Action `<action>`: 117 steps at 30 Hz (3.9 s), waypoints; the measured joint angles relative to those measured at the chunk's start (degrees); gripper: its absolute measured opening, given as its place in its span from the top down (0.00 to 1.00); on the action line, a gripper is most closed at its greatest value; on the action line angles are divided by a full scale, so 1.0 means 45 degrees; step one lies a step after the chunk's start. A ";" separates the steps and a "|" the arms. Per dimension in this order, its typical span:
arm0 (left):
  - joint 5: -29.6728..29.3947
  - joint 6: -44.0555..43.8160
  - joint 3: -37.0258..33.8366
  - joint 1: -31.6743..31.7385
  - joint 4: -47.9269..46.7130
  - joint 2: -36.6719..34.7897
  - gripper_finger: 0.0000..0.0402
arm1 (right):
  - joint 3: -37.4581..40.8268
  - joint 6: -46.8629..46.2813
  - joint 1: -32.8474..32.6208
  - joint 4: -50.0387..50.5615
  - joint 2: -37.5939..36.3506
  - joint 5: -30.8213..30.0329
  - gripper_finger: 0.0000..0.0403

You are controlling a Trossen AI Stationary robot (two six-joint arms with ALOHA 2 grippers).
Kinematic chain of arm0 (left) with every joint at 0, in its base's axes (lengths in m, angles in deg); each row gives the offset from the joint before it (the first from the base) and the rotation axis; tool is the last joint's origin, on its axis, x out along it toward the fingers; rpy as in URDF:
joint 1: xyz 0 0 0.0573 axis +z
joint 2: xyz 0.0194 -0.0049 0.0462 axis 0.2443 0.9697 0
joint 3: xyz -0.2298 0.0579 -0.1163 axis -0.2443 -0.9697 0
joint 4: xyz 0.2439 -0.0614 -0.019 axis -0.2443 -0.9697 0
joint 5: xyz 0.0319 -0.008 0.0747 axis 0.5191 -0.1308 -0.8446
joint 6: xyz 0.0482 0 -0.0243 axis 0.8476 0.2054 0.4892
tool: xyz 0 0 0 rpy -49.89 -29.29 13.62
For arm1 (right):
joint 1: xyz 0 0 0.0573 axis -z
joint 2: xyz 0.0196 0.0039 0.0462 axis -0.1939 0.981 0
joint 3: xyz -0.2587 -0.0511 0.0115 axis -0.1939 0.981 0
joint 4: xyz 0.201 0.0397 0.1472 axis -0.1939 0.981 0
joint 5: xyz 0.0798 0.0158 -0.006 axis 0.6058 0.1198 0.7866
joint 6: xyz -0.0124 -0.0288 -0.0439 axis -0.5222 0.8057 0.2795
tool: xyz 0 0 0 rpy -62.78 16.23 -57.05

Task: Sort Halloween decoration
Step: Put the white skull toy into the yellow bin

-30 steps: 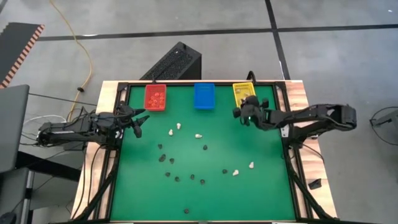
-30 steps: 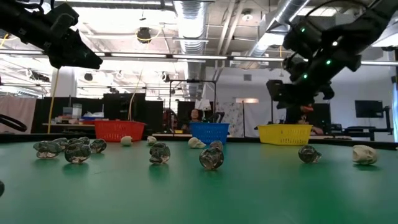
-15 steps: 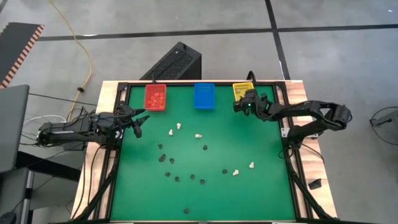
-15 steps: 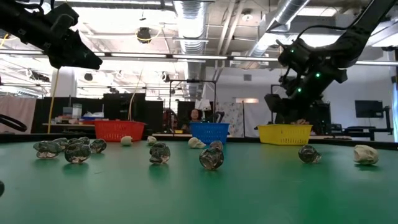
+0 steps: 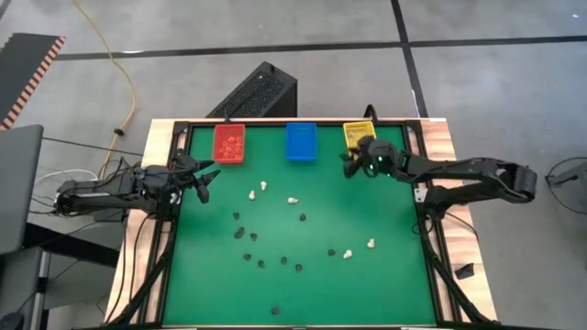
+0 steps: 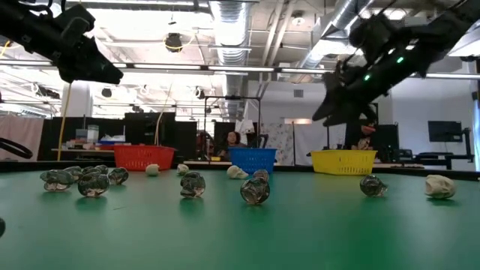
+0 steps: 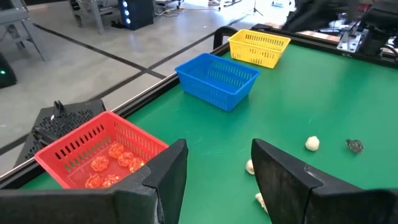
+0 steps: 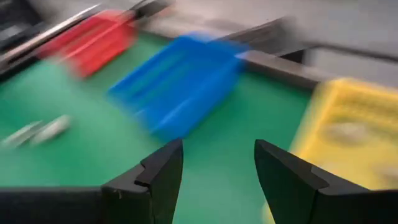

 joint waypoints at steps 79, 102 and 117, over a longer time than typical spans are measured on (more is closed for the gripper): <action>-0.0002 -0.0419 0.0000 -0.0003 -0.0115 0.0000 0.58 | -0.4502 -1.9050 -1.6842 1.1926 1.0108 -0.8949 0.73; -0.0010 -0.0370 0.0000 -0.0001 -0.0094 0.0000 0.58 | -0.5119 -1.8175 -1.1908 1.4607 1.0097 -1.1026 0.73; -0.0014 -0.0360 0.0000 -0.0005 -0.0099 0.0000 0.58 | -0.5423 -1.5651 -0.8143 1.2739 0.9407 -1.3297 0.73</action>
